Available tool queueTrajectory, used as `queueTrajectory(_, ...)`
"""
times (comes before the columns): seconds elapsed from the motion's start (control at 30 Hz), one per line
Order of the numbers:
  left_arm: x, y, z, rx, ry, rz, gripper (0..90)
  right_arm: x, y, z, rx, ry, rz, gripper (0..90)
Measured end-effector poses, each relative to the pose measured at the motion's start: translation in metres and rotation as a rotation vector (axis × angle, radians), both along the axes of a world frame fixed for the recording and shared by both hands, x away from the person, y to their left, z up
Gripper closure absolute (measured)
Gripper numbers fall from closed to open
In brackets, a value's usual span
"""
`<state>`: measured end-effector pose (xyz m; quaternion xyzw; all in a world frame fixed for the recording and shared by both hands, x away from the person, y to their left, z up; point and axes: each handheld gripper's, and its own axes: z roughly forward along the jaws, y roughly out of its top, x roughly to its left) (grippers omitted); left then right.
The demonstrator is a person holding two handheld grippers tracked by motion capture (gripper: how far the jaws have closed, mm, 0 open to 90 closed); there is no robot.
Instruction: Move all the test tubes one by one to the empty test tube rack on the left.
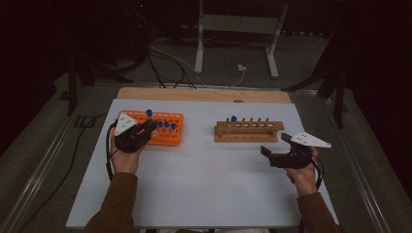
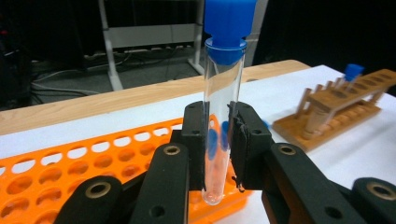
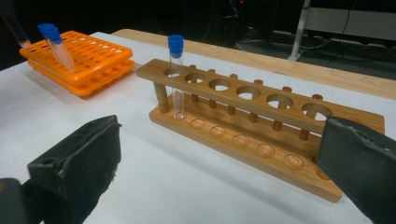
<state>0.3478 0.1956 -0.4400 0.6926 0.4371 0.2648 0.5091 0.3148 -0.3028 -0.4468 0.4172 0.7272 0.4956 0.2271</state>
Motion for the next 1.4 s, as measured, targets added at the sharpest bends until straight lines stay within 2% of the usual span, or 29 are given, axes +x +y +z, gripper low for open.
queueTrajectory(0.1, 0.008, 0.002, -0.006, 0.013, 0.008, 0.024, 77.9, -0.001, 0.0, 0.0, 0.003, -0.005, 0.0, 0.0)
queueTrajectory(0.27, 0.02, 0.004, -0.017, 0.013, 0.032, 0.061, 77.8, -0.001, -0.001, 0.0, 0.009, -0.005, -0.003, 0.0)
queueTrajectory(0.53, 0.031, 0.001, -0.036, 0.043, 0.091, 0.073, 77.8, -0.001, -0.002, 0.0, 0.011, -0.008, -0.003, 0.0)
queueTrajectory(0.8, 0.031, 0.0, -0.055, 0.073, 0.141, 0.068, 77.9, -0.001, -0.002, -0.001, 0.011, -0.007, -0.001, 0.0)
queueTrajectory(0.9, 0.03, 0.001, -0.057, 0.072, 0.142, 0.064, 78.1, -0.001, -0.002, -0.001, 0.01, -0.005, -0.002, 0.0)
queueTrajectory(1.07, 0.028, -0.001, -0.056, 0.122, 0.143, 0.05, 78.3, 0.0, -0.001, -0.002, 0.006, -0.004, 0.001, 0.0)
queueTrajectory(1.23, 0.028, -0.002, -0.06, 0.13, 0.158, 0.049, 78.2, -0.001, 0.0, -0.002, 0.005, -0.003, 0.003, 0.0)
queueTrajectory(1.4, 0.026, -0.001, -0.061, 0.129, 0.151, 0.049, 78.2, 0.0, -0.001, -0.003, 0.003, 0.0, 0.003, 0.0)
